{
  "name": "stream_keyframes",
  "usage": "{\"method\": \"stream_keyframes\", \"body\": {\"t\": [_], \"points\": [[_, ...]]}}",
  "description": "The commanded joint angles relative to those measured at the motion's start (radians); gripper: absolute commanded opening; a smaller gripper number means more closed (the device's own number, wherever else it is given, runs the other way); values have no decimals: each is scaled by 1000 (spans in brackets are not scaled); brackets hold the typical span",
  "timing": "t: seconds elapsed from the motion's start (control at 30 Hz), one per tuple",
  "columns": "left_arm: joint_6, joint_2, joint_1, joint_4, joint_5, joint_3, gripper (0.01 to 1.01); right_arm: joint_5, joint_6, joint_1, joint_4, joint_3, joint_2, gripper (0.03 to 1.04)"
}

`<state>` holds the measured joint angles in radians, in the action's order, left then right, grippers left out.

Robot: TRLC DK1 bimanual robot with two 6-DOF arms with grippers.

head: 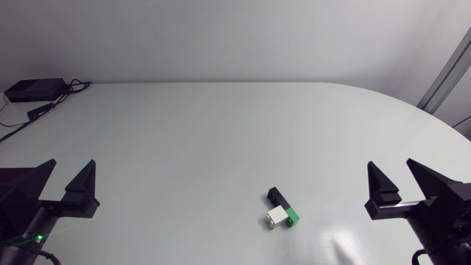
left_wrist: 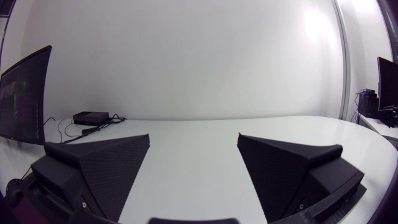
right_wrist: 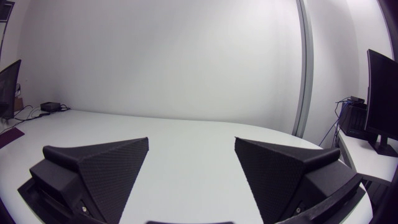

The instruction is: Separate the duplo bricks

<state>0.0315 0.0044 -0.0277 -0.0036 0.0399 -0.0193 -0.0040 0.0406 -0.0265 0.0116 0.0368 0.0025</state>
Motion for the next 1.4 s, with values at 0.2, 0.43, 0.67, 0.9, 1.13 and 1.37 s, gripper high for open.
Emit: {"method": "stream_keyframes", "body": {"t": [0.2, 0.43, 0.67, 0.9, 1.13, 1.37], "points": [[-24, -14, -3, -4, -5, 18, 987, -5, -19, -4, -21, -37, -6, 998], [-24, -14, 0, -4, -5, 18, 987, -5, -21, -1, -21, -37, -7, 998], [-24, -14, -3, -4, -5, 18, 987, -5, -19, -1, -21, -37, -7, 998], [-24, -14, 0, -6, -5, 18, 987, -5, -19, -1, -21, -37, -7, 998], [-22, -18, 6, 1, 0, 16, 980, -8, -16, -6, -16, -35, -10, 998], [-21, -18, 5, -73, 0, -74, 957, -17, -18, -7, -50, 25, -9, 998]]}}
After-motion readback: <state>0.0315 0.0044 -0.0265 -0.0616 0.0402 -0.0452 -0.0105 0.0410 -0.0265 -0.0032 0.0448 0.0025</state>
